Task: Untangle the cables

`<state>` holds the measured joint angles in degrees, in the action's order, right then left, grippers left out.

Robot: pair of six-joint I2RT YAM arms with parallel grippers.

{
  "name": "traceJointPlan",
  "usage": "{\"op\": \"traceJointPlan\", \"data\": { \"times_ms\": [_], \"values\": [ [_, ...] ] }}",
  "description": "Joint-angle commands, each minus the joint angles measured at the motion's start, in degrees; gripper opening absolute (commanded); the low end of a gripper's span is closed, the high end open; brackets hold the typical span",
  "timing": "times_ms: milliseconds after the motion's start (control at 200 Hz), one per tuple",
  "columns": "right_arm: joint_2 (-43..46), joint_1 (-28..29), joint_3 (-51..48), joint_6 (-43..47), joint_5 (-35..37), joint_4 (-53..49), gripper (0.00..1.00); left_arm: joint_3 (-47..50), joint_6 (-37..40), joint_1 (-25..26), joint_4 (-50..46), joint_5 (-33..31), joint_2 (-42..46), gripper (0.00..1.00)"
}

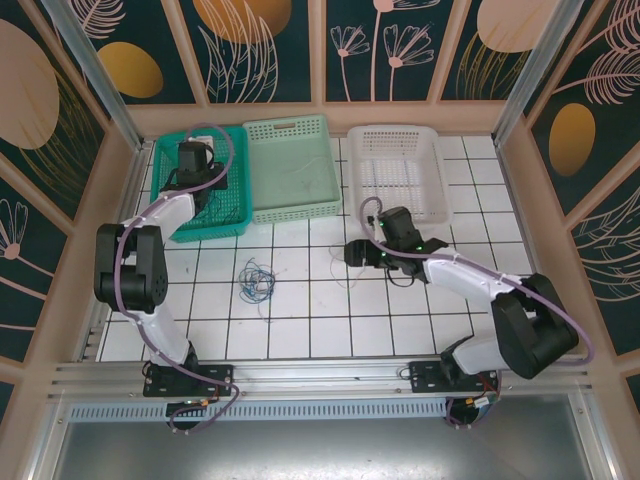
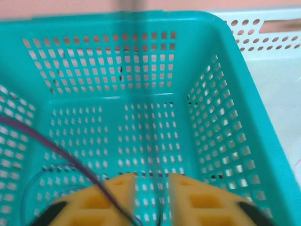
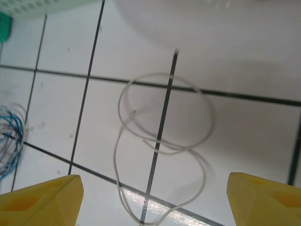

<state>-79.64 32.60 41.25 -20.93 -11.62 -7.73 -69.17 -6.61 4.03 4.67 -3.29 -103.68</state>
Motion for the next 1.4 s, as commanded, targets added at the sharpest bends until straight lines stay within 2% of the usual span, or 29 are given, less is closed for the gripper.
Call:
{"op": "traceJointPlan", "data": {
  "times_ms": [0, 35, 75, 130, 160, 175, 320, 515, 701, 796, 926, 1001, 1086, 1131, 1196, 1296, 1391],
  "values": [
    [-2.6, 2.1, 2.6, 1.3, 1.4, -0.8, 0.81, -1.4, -3.8, -0.4, -3.3, 4.6, -1.5, 0.44],
    [-3.9, 2.6, 3.1, 1.5, 1.4, -1.0, 0.81, -1.7, -4.7, -0.5, -4.0, 5.4, -1.7, 0.52],
    [-5.2, 3.1, 3.9, 1.7, 1.6, -1.4, 0.81, -2.0, -5.7, -0.4, -4.6, 6.1, -1.9, 0.68],
    [-6.8, 3.7, 4.9, 1.8, 2.2, -2.1, 0.81, -2.3, -7.3, -0.5, -5.6, 6.6, -1.8, 0.81],
    [-7.5, 4.1, 5.4, 1.7, 2.8, -2.3, 0.81, -2.3, -8.0, -0.4, -6.0, 6.9, -1.6, 0.95],
    [-7.9, 4.3, 5.6, 1.7, 3.3, -2.4, 0.81, -2.3, -8.2, -0.4, -6.2, 7.1, -1.4, 0.98],
    [-9.8, 5.1, 7.2, 1.5, 5.8, -3.2, 0.81, -1.1, -10.6, -0.4, -7.6, 5.9, 1.3, 0.99],
    [-13.2, 5.9, 10.4, 2.4, 9.2, -5.2, 0.80, 4.2, -17.2, -0.4, -12.4, -6.3, 5.2, 0.99],
    [-18.9, 6.7, 15.0, 3.7, 11.6, -7.9, 0.78, 10.7, -21.4, -0.3, -12.9, -20.0, 13.6, 0.99],
    [-21.7, 6.9, 16.9, 4.3, 12.2, -9.1, 0.74, 14.2, -22.1, -0.3, -11.0, -24.1, 18.5, 0.99],
    [-24.1, 7.3, 18.3, 4.5, 13.1, -9.2, 0.56, 16.5, -20.9, -0.4, -10.3, -24.7, 21.8, 0.99],
    [-25.2, 7.5, 18.6, 5.0, 13.8, -9.5, 0.43, 16.0, -19.2, -0.3, -10.6, -22.3, 21.4, 0.99],
    [-25.8, 7.6, 19.2, 5.9, 14.0, -9.9, 0.25, 14.0, -17.1, -0.3, -12.0, -15.7, 19.0, 0.99],
    [-25.7, 7.5, 19.5, 6.2, 14.0, -9.9, 0.18, 12.4, -15.8, -0.3, -13.0, -10.9, 17.3, 0.99],
    [-24.8, 7.5, 19.8, 6.5, 13.9, -9.5, 0.10, 10.4, -15.7, -0.3, -14.2, -7.5, 14.7, 0.99],
    [-21.5, 7.2, 19.1, 6.4, 12.8, -7.2, 0.01, 10.0, -15.4, -0.2, -13.3, -0.1, 13.7, 0.98],
    [-17.2, 7.1, 18.9, 5.4, 8.8, -5.4, 0.00, 11.2, -15.3, -0.2, -8.8, 13.7, 15.2, 0.92]
  ]
}}
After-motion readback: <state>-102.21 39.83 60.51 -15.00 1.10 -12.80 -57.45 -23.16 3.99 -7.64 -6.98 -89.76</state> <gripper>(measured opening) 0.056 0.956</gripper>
